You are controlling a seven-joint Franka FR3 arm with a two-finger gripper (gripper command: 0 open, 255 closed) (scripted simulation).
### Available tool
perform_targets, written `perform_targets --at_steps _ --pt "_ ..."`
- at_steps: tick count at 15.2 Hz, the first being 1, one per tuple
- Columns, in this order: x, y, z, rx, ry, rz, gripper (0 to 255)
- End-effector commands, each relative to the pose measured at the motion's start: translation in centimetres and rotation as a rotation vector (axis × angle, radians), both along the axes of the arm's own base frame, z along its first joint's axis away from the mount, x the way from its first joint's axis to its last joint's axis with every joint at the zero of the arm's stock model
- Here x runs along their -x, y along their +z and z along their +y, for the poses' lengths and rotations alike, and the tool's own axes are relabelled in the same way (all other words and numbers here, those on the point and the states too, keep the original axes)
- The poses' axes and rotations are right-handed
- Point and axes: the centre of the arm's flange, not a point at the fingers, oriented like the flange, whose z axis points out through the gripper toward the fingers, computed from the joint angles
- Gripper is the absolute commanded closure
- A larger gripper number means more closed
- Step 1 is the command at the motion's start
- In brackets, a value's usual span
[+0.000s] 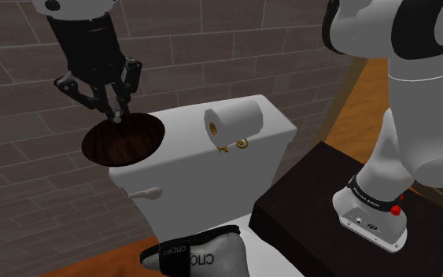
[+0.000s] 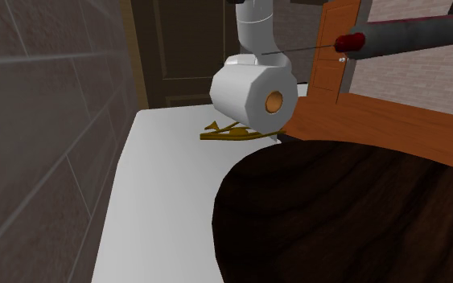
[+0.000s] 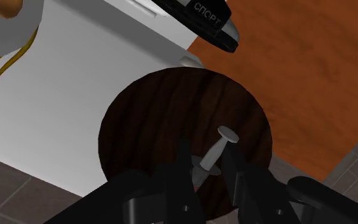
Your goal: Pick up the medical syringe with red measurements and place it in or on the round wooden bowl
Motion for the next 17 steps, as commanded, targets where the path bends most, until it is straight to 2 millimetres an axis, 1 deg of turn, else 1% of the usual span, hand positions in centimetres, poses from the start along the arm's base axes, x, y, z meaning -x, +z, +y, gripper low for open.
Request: perform_targets --at_steps 1,14,15,17 --pt "0.1 -0.8 0.7 0.001 -0.003 0.0 255" --pt "0.1 -7.7 0.7 0.001 -0.003 0.0 255" --pt "0.1 -8.0 0.7 0.001 -0.003 0.0 255" --pt "0.1 -8.0 0.7 0.001 -0.003 0.0 255"
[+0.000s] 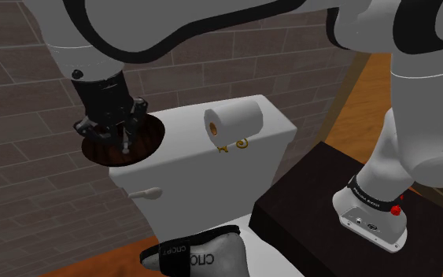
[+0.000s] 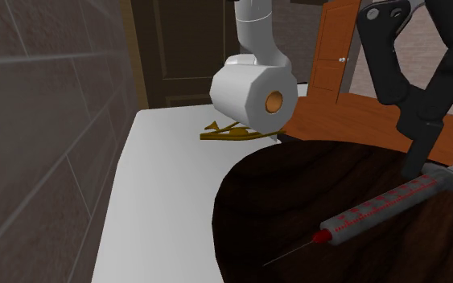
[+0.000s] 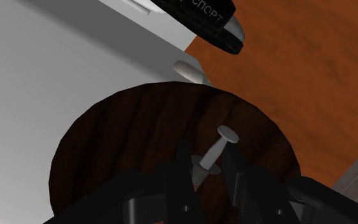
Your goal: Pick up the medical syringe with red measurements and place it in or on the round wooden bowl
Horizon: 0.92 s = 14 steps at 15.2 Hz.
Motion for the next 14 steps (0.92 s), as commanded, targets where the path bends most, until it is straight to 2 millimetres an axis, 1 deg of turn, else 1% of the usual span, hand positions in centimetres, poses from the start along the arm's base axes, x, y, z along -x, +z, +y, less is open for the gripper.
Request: perform_targets --at_steps 1,5,6,11,14 --pt "0.1 -0.2 0.0 0.0 0.0 0.0 255" --pt "0.1 -0.2 0.0 0.0 0.0 0.0 255" --pt "0.1 -0.2 0.0 0.0 0.0 0.0 0" --pt "0.1 -0.2 0.0 0.0 0.0 0.0 0" --pt "0.2 3.8 0.0 0.0 0.0 0.0 0"
